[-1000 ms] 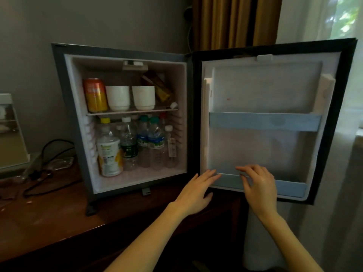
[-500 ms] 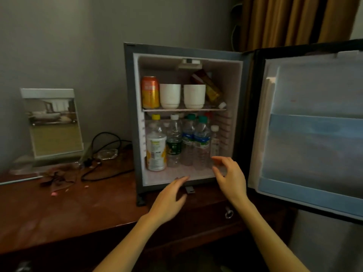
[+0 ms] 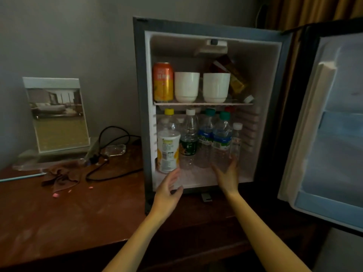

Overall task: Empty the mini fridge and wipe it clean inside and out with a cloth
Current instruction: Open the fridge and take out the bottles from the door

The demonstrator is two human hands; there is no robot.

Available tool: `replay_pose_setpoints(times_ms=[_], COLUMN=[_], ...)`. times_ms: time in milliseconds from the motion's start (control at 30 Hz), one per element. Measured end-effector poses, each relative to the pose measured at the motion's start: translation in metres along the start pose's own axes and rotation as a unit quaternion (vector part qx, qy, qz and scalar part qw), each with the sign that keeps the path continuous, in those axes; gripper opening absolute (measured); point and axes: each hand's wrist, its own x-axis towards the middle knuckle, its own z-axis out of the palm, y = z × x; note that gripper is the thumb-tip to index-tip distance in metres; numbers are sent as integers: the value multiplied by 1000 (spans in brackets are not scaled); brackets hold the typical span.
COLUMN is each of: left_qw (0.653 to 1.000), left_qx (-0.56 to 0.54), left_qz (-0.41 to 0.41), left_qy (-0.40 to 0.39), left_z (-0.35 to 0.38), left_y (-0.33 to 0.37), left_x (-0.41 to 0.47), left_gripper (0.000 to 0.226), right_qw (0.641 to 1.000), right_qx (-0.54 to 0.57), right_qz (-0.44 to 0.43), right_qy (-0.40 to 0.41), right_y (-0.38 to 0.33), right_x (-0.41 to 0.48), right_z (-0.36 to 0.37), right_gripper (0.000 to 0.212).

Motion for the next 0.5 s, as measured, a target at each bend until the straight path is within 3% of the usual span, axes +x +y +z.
replay_pose_setpoints(times_ms=[167, 500], left_qw=[998, 990], left_qx=[-57, -51], left_qz=[-22, 63], left_qy=[-1, 116], left_z=[19, 37], left_y=[-17, -27], left_x=[16, 19], left_gripper=[55, 41], right_qw=[997, 998], right_qx=[67, 18], right_qz=[-24, -4], right_qy=[23, 63], right_y=[20, 28], right_x=[4, 18], right_z=[3, 7], right_gripper=[88, 76])
